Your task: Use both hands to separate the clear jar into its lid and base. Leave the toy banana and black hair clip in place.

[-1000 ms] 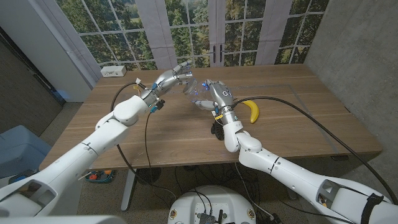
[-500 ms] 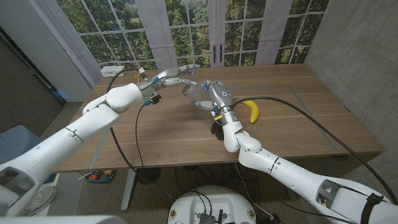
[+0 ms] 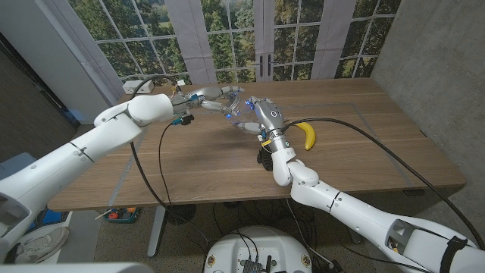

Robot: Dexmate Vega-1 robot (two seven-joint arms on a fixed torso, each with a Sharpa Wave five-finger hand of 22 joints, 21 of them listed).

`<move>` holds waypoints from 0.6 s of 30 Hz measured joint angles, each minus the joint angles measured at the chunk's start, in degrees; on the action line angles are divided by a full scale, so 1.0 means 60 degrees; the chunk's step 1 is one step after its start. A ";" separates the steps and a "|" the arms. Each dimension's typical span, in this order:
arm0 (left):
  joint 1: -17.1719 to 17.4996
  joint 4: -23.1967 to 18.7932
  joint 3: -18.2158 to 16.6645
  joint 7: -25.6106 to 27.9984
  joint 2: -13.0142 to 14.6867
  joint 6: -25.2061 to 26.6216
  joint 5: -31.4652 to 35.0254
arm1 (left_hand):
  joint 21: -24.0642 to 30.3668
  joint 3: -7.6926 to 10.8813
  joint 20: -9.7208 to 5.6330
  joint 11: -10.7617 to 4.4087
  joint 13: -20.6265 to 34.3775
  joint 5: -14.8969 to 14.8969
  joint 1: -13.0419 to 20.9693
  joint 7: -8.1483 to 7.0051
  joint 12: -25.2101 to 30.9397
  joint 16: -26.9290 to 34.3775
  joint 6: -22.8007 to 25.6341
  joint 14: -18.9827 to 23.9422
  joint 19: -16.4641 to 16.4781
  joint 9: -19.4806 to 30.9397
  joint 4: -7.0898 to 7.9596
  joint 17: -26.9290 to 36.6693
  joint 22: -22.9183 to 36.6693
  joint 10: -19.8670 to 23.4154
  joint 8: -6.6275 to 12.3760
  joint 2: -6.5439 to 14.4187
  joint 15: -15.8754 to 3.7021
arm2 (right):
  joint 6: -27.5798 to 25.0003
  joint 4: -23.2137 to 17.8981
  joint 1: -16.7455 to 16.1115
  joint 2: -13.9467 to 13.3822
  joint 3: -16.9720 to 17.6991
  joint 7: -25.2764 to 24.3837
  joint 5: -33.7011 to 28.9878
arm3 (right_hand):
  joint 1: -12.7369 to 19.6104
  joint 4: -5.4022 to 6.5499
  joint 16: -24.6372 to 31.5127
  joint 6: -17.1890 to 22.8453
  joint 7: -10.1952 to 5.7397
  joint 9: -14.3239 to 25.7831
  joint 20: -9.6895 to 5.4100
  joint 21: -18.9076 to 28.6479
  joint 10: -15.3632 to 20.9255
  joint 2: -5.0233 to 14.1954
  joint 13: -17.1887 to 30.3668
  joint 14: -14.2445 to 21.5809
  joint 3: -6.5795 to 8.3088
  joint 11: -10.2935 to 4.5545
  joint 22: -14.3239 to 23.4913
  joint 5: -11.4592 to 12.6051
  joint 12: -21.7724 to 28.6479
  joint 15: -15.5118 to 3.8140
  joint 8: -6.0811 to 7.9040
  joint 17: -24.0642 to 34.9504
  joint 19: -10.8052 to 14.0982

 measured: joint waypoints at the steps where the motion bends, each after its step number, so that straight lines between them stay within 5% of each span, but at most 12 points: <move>1: 0.0000 0.0000 0.0000 0.0042 0.0000 -0.0059 0.0015 | 0.0056 -0.0086 -0.0223 -0.0091 0.0079 -0.0001 0.0335 0.0049 0.0138 0.0109 0.0285 0.0137 0.0252 0.0060 0.0004 0.0017 0.0002 0.0313 0.0187 0.0085 0.0039 | 0.0000 0.0009 -0.0001 0.0003 0.0000 0.0000 0.0000 | 0.0000 0.0000 0.0000 0.0000 0.0000 0.0000 0.0000 0.0009 -0.0001 0.0000 0.0000 0.0000 0.0000 -0.0001 0.0000 0.0000 -0.0016 0.0000 0.0000 0.0000 0.0000; 2: 0.0000 0.0000 0.0000 0.0046 0.0000 -0.0066 0.0016 | 0.0110 -0.0207 -0.0463 -0.0188 0.0170 0.0002 0.0672 0.0150 0.0296 0.0284 0.0629 0.0215 0.0523 0.0120 0.0005 0.0052 0.0002 0.0695 0.0398 0.0139 0.0031 | 0.0000 0.0016 0.0000 0.0008 0.0000 0.0000 0.0000 | 0.0000 0.0000 -0.0001 0.0000 0.0000 0.0000 0.0000 0.0035 -0.0001 0.0000 0.0000 0.0000 0.0000 -0.0001 0.0000 0.0000 -0.0018 0.0000 0.0000 0.0000 0.0000; 6: 0.0104 0.0122 -0.0056 0.0323 -0.0076 -0.0331 0.0098 | 0.0524 -0.0638 -0.0567 -0.0171 0.0429 0.0007 0.1694 0.0807 0.0830 0.0956 0.1899 0.0605 0.0903 0.0241 0.0003 0.0162 0.0065 0.1849 0.1074 0.0216 0.0168 | 0.0045 0.0049 0.0000 0.0018 0.0000 -0.0038 -0.0001 | 0.0000 -0.0002 -0.0074 0.0000 0.0000 0.0000 0.0069 0.0041 -0.0002 0.0000 0.0000 0.0000 0.0002 -0.0002 0.0000 0.0000 -0.0036 0.0000 0.0007 0.0003 -0.0068; 9: 0.0202 0.0157 -0.0110 0.0547 -0.0149 -0.0451 0.0148 | 0.1005 -0.0869 -0.0315 0.0261 0.0566 0.0007 0.1822 0.1449 0.1290 0.1422 0.2846 0.1164 0.1363 0.0174 0.0080 0.0261 0.0129 0.2437 0.1374 0.0088 0.0508 | 0.0085 0.0072 0.0003 0.0024 -0.0002 -0.0044 -0.0001 | 0.0000 -0.0017 -0.0076 0.0000 0.0000 0.0000 0.0069 0.0070 -0.0002 0.0000 -0.0002 0.0000 0.0017 -0.0002 0.0001 0.0000 -0.0061 0.0000 0.0008 0.0036 -0.0068; 14: 0.0339 0.0184 -0.0196 0.0851 -0.0259 -0.0475 0.0119 | 0.2070 -0.1313 -0.0068 0.0823 0.0705 -0.0080 0.1797 0.1735 0.1583 0.1695 0.3265 0.1929 0.2445 0.0034 0.0394 0.0045 0.0169 0.2999 0.1840 0.0113 0.1090 | 0.0174 0.0127 0.0025 0.0029 -0.0015 -0.0062 0.0007 | 0.0000 -0.0027 -0.0111 0.0000 0.0000 -0.0001 0.0069 0.0107 -0.0002 0.0000 -0.0019 0.0000 0.0027 -0.0002 0.0001 -0.0001 -0.0090 0.0000 0.0008 0.0045 -0.0067; 16: 0.0380 0.0182 -0.0225 0.0973 -0.0294 -0.0313 0.0024 | 0.2495 -0.1508 -0.0419 0.0933 0.0612 -0.0115 0.1717 0.1641 0.1688 0.1695 0.3360 0.2203 0.3230 -0.0067 0.0532 -0.0089 0.0154 0.3114 0.1888 0.0032 0.1149 | 0.0194 0.0158 0.0045 0.0034 -0.0019 -0.0077 0.0011 | 0.0000 -0.0043 -0.0113 0.0000 0.0000 -0.0017 0.0069 0.0107 -0.0002 0.0000 -0.0020 0.0000 0.0043 -0.0002 0.0001 -0.0001 -0.0090 0.0000 0.0008 0.0052 -0.0067; 18: 0.0462 0.0122 -0.0293 0.1074 -0.0362 -0.0093 -0.0069 | 0.2891 -0.1609 -0.1378 0.0991 0.0325 -0.0188 0.0883 0.1565 0.2062 0.1655 0.3681 0.3248 0.4471 -0.0216 0.0633 -0.0223 0.0108 0.3710 0.1944 -0.0081 0.1231 | 0.0262 0.0179 0.0047 0.0036 -0.0023 -0.0116 0.0018 | 0.0000 -0.0043 -0.0113 0.0000 0.0000 -0.0024 0.0069 0.0118 -0.0002 0.0000 -0.0018 0.0000 0.0043 -0.0002 0.0001 -0.0004 -0.0089 0.0000 0.0007 0.0070 -0.0066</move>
